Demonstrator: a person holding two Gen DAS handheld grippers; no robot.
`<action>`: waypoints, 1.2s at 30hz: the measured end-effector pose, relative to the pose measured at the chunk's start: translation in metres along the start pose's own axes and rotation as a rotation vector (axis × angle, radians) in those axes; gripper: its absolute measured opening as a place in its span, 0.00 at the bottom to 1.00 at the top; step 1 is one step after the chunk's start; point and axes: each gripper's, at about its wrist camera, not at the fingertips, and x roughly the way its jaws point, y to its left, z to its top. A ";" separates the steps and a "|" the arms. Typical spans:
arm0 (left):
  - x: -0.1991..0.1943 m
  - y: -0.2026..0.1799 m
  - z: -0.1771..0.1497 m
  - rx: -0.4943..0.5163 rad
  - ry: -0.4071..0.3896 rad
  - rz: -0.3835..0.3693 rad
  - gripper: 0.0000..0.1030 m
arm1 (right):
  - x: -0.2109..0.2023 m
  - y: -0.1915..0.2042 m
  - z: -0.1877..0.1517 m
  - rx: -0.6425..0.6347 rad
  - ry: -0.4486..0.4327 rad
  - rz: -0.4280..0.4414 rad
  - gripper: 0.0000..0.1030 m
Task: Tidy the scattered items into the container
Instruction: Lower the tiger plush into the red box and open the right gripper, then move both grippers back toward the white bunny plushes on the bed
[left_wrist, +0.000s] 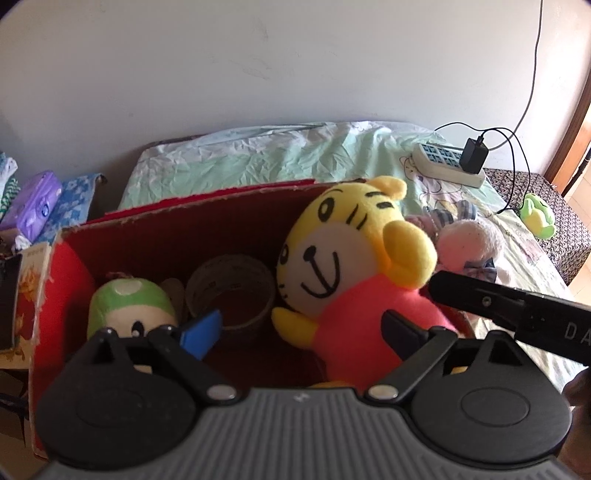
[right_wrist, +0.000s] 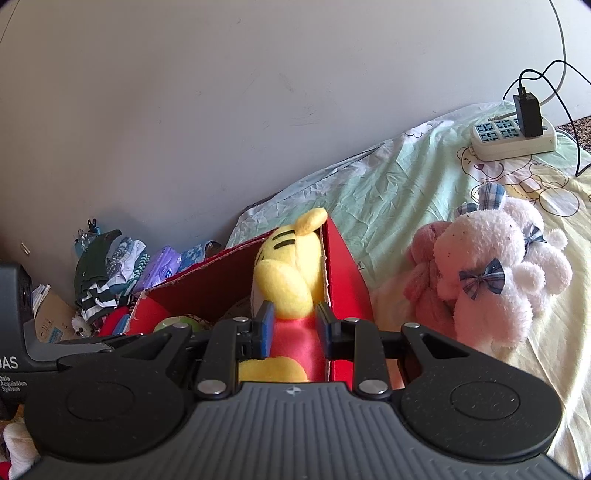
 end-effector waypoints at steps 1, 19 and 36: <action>0.000 0.000 -0.001 -0.004 0.001 0.003 0.93 | -0.001 0.000 -0.001 0.000 0.002 -0.001 0.28; 0.001 0.005 -0.011 -0.088 0.002 0.032 0.99 | -0.013 -0.002 -0.012 0.014 -0.020 0.001 0.40; 0.014 0.009 -0.011 -0.131 0.052 0.021 0.99 | -0.024 -0.001 -0.025 -0.030 -0.018 0.002 0.42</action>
